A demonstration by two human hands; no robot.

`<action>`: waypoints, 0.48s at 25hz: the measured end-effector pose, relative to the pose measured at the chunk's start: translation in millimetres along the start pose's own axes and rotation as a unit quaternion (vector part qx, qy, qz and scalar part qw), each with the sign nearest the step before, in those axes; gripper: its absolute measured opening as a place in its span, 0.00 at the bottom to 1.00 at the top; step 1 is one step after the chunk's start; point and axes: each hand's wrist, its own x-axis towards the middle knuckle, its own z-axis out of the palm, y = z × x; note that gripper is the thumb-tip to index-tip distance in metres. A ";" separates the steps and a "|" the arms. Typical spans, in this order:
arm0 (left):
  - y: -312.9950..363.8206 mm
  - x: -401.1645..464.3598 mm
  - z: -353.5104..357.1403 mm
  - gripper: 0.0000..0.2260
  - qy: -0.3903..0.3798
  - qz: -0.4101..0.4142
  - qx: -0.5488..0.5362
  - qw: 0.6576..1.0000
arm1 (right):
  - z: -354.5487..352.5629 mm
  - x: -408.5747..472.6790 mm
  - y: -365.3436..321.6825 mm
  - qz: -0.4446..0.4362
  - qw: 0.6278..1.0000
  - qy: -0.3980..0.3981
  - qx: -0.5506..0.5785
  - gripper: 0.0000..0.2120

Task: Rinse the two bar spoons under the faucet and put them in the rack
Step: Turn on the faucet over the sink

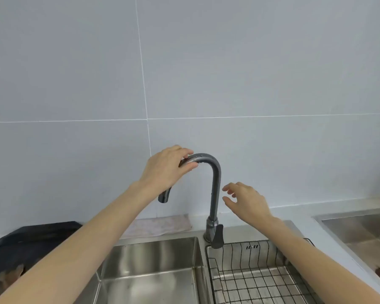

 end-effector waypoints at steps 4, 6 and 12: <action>-5.5 10.2 8.6 0.20 -0.005 -0.012 0.022 1.000 | 32.6 2.3 11.0 0.029 0.998 -0.061 -0.006 0.15; -8.8 12.4 15.4 0.19 -0.026 -0.012 0.036 0.999 | 50.2 3.3 14.5 0.034 0.995 -0.091 -0.006 0.17; -18.4 15.0 21.6 0.18 -0.016 0.006 0.000 1.000 | 87.4 7.3 24.2 0.037 0.990 -0.139 0.007 0.16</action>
